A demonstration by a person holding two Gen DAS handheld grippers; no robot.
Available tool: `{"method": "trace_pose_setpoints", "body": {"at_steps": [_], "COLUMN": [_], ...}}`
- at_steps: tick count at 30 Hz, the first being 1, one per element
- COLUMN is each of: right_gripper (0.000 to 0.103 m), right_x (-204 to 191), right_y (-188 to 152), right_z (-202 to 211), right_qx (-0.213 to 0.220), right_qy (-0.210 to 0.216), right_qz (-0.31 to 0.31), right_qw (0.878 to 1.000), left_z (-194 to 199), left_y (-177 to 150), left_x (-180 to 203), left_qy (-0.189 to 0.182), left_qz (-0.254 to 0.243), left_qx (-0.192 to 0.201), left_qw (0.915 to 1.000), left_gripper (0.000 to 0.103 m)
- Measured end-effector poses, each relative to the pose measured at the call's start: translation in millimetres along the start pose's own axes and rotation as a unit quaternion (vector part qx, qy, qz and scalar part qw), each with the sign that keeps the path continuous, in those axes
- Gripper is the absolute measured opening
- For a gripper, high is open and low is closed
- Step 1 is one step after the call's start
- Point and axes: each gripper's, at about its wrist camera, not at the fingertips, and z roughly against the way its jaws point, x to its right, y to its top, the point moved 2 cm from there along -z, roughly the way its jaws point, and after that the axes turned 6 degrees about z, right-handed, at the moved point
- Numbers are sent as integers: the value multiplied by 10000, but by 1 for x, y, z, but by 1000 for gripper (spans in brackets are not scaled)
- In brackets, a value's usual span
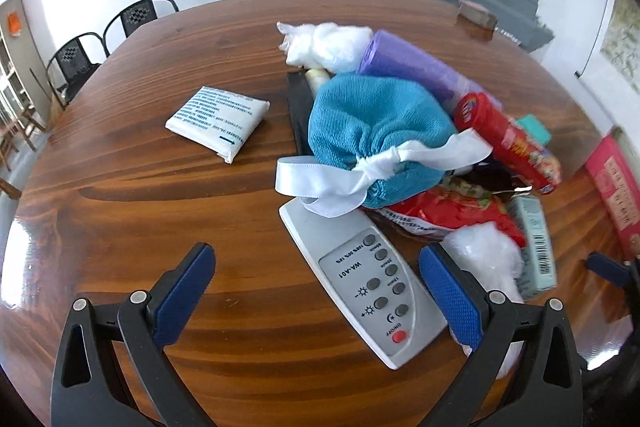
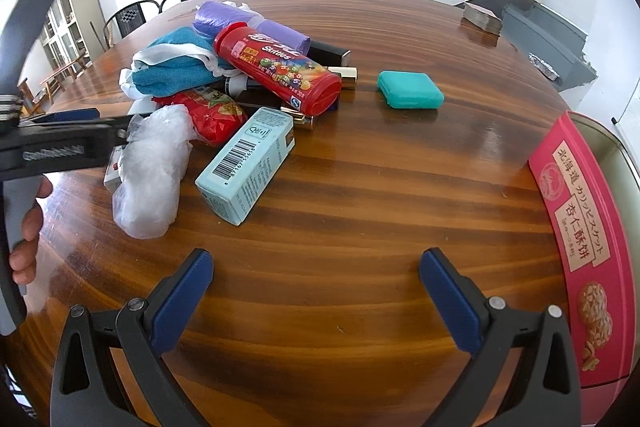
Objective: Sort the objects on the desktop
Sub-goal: 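Grasp the white remote with the left tool while the right grasps the light-blue box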
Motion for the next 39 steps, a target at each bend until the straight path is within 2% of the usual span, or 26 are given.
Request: {"method": "trace_pose_setpoints", "body": {"at_steps": [4,11,19,23,24,26,28,32,37,39], "right_gripper": [103,103,103,103,103,103,103,98,71,70], "right_x": [0,0,0,4,6,10,10,2,-12,-13], "right_y": [-1,0,1,1,1,3,5,14,25,28], "right_z": [1,0,-1,1,2,5,7,15,13,8], "right_qx": [1,4,-8,55,92,203,318,605,653,611], "right_qy": [14,6,-81,-46,2,129,221,279,201,256], "right_qz": [15,6,-103,-302,-396,-617,-737,-716,-622,-682], "right_qw": [10000,10000,9999,9995,9992,9978,9965,9952,9957,9955], "left_z": [-2,-4,-14,-17,-16,-12,-7,-4,3,8], "left_y": [0,-6,0,4,4,5,5,3,-5,-5], "left_x": [-6,-39,-41,-38,-40,-41,-44,-51,-50,-50], "left_qy": [60,277,-58,-107,-104,-134,-146,-319,-484,-511], "left_qz": [14,72,30,-22,-9,-6,32,158,112,107], "left_qx": [-38,-104,-107,-77,-13,97,179,188,200,264], "left_qw": [10000,9995,9999,9999,9999,9999,9997,9992,9986,9983], "left_gripper": [103,103,103,103,98,81,44,43,42,42]}}
